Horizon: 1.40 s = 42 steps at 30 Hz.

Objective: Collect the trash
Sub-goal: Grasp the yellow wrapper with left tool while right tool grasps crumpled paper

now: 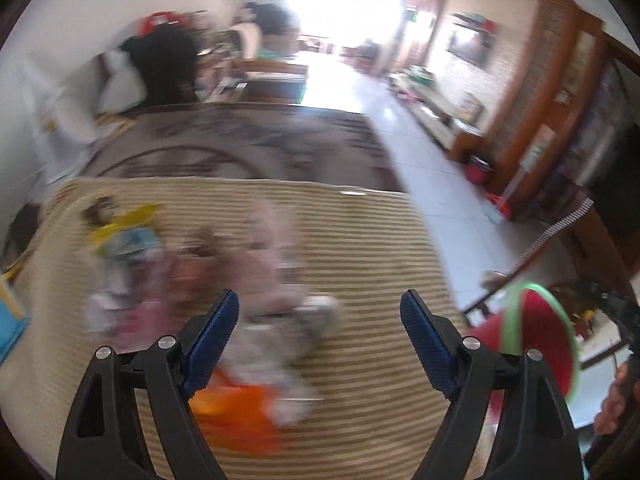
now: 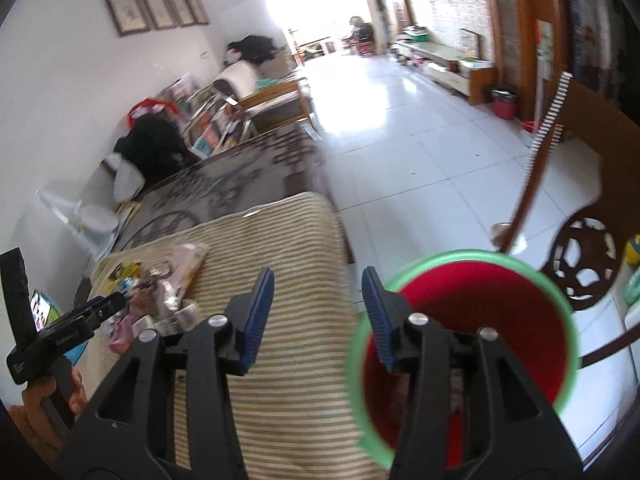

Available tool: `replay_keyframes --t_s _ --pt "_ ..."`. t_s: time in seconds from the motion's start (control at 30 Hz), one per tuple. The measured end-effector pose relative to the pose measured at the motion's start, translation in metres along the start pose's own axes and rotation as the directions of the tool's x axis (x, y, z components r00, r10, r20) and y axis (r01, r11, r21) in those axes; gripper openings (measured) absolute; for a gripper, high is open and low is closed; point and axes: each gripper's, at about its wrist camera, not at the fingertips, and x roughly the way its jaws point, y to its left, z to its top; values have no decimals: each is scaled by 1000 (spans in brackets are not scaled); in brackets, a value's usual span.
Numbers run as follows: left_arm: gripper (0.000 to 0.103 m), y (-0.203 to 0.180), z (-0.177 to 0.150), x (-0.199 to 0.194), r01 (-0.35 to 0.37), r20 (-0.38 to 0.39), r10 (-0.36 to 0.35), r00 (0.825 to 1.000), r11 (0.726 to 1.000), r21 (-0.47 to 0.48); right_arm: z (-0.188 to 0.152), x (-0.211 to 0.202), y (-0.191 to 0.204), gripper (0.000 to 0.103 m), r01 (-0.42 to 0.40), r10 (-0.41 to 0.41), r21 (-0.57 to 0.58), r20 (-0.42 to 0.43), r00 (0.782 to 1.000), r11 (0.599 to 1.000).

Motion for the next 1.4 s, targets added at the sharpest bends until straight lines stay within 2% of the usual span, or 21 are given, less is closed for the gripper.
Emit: replay_keyframes --t_s 0.17,0.23,0.3,0.4,0.57,0.73,0.8,0.83,0.93,1.0,1.03,1.07,1.13,1.27,1.4 --pt "79 97 15 -4 -99 5 99 995 995 -29 -13 22 73 48 -41 38 -51 -50 998 998" --pt "79 129 23 1 -126 -4 126 992 992 -20 -19 32 106 52 -59 53 -74 -70 996 996" --pt "79 163 35 13 -135 -38 135 990 991 12 -26 43 133 52 -78 70 -84 -89 994 993" --pt "79 189 47 32 -134 -76 141 987 987 84 -35 56 169 52 -100 90 -86 -109 990 991" --pt "78 203 72 84 -88 -166 118 979 980 179 -47 69 207 52 -97 87 -74 -125 988 993" --pt "78 203 85 140 -41 -247 105 963 967 250 -55 77 232 52 -54 45 -64 -136 990 996" --pt "78 203 85 165 5 -321 81 944 965 261 -56 81 238 52 -36 27 -60 -142 990 998" --pt "79 204 83 178 29 -373 72 925 966 257 -56 83 240 54 -30 22 -59 -145 989 998" --pt "80 216 72 193 27 -424 74 902 974 226 -53 92 251 57 -17 5 -75 -156 988 997" --pt "79 223 70 186 38 -393 43 919 980 198 -50 103 258 57 -20 4 -92 -170 985 996" --pt "72 228 69 181 25 -381 46 923 983 179 -49 109 262 57 -24 6 -102 -180 984 994" --pt "52 232 70 177 29 -371 31 928 987 157 -47 120 267 57 -32 9 -115 -197 980 993" --pt "40 244 69 169 43 -363 -5 932 994 97 -43 140 276 57 -48 17 -134 -226 974 990" --pt "35 257 65 146 53 -313 -37 949 998 42 -39 184 296 57 -66 11 -188 -278 961 980" --pt "35 268 63 115 60 -243 -61 968 998 -12 -42 227 308 57 -43 -40 -245 -326 945 969"
